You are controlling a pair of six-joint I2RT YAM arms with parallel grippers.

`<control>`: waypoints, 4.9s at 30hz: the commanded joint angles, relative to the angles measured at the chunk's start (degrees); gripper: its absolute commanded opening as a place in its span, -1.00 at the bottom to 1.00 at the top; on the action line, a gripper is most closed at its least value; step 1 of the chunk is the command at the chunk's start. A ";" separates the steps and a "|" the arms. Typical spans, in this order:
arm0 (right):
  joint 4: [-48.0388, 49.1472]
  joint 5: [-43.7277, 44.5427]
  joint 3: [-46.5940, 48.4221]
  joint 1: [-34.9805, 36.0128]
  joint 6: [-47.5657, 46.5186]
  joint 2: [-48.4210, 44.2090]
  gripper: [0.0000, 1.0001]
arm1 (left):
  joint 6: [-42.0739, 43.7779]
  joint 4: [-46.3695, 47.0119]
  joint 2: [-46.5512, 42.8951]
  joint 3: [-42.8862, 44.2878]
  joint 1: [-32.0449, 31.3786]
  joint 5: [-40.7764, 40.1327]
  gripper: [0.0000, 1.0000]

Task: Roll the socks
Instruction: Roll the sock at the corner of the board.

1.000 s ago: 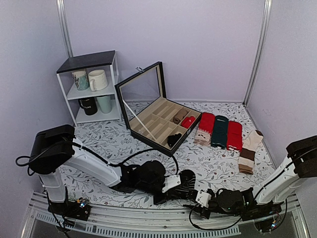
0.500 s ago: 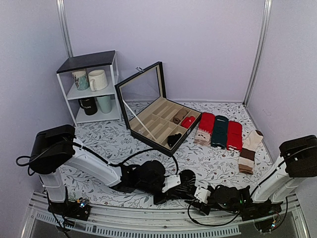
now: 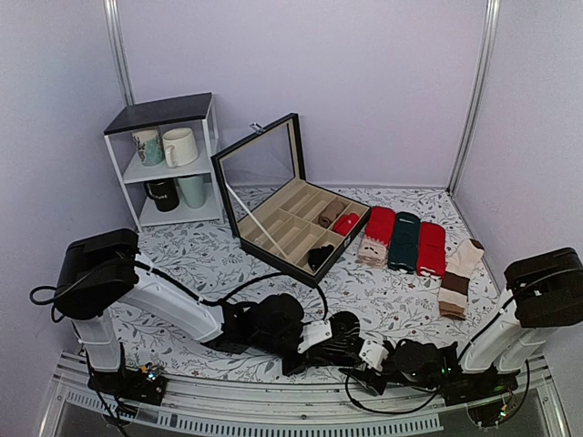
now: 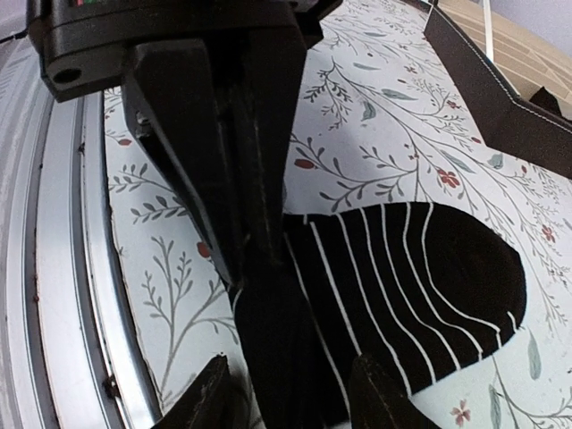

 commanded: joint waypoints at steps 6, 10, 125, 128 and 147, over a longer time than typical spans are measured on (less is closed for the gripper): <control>-0.11 -5.46 -5.56 -0.27 -3.19 -14.04 -0.03 | -0.28 -15.46 6.19 -4.11 0.11 -0.96 -1.00; 1.49 -7.39 -6.27 -0.31 -5.99 -14.80 -0.02 | -0.27 -15.36 6.54 -4.02 0.15 -0.67 -1.00; -14.04 -40.85 1.84 -14.77 29.37 4.70 -0.73 | 21.99 -2.76 -0.51 -4.77 -7.28 -18.46 -1.00; -14.42 -40.16 1.37 -14.86 28.71 0.98 -0.66 | 18.20 -6.86 -0.57 -4.03 -6.81 -15.67 -1.00; -5.90 -20.40 -7.82 -8.71 8.26 -25.86 -0.20 | -0.94 -20.89 5.29 -1.62 -2.83 0.48 -1.00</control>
